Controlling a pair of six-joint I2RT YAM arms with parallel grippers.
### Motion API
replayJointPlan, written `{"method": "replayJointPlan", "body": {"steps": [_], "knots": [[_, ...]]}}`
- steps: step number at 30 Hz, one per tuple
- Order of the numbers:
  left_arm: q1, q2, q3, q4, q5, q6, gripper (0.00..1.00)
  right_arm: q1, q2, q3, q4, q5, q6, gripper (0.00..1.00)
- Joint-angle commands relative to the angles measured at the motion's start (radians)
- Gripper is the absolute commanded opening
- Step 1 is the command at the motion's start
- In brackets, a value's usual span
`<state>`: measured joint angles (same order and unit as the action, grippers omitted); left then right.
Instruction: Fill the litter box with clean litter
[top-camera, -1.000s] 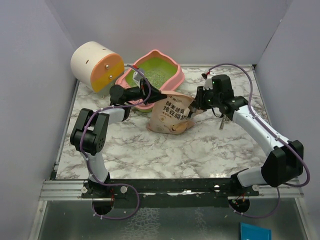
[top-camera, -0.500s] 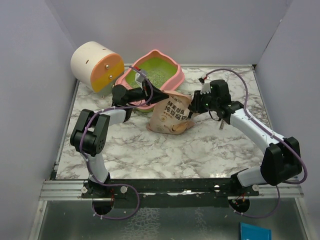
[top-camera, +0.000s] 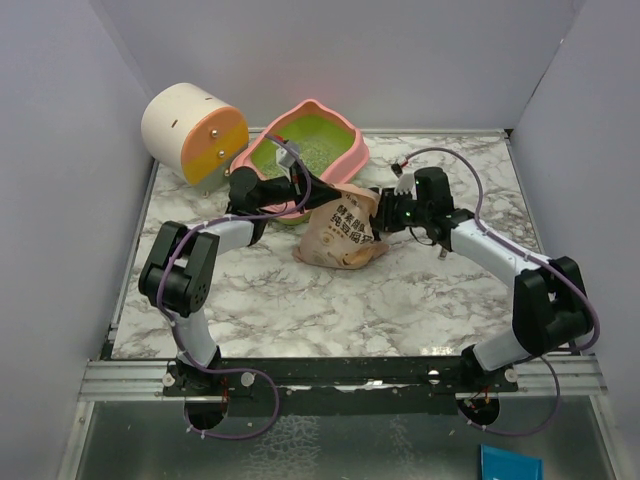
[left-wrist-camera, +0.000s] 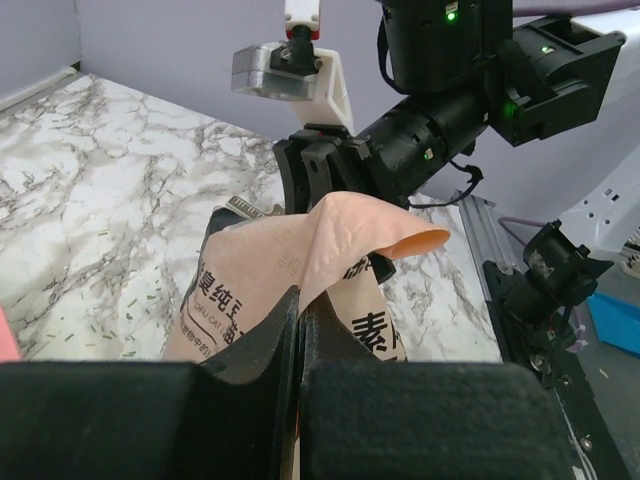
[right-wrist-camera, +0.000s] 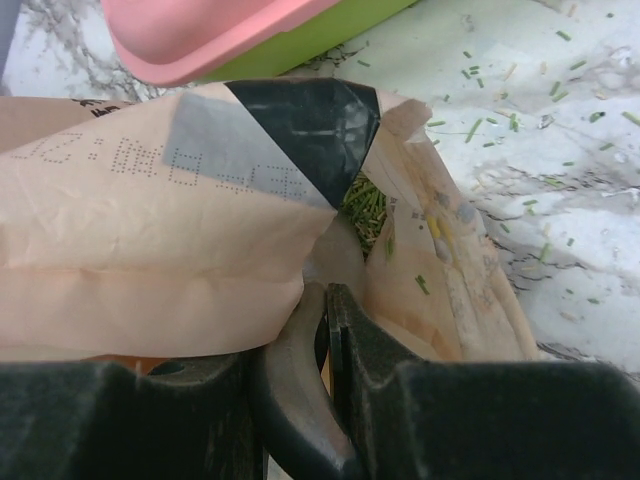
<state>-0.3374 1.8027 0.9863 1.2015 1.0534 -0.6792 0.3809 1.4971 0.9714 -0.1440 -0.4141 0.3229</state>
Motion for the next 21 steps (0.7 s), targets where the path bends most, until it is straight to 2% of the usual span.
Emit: {"method": "replayJointPlan", "body": {"steps": [1,10,21], "knots": [[-0.019,-0.049,-0.003,-0.063,-0.050,0.081,0.00,0.020,0.078,-0.086,-0.009,-0.140,0.075,0.01],[-0.023,-0.063,0.001,-0.151,-0.068,0.148,0.00,0.008,0.069,-0.145,0.168,-0.217,0.229,0.01],[-0.024,-0.082,0.002,-0.226,-0.094,0.206,0.00,-0.109,0.047,-0.299,0.554,-0.387,0.513,0.01]]}}
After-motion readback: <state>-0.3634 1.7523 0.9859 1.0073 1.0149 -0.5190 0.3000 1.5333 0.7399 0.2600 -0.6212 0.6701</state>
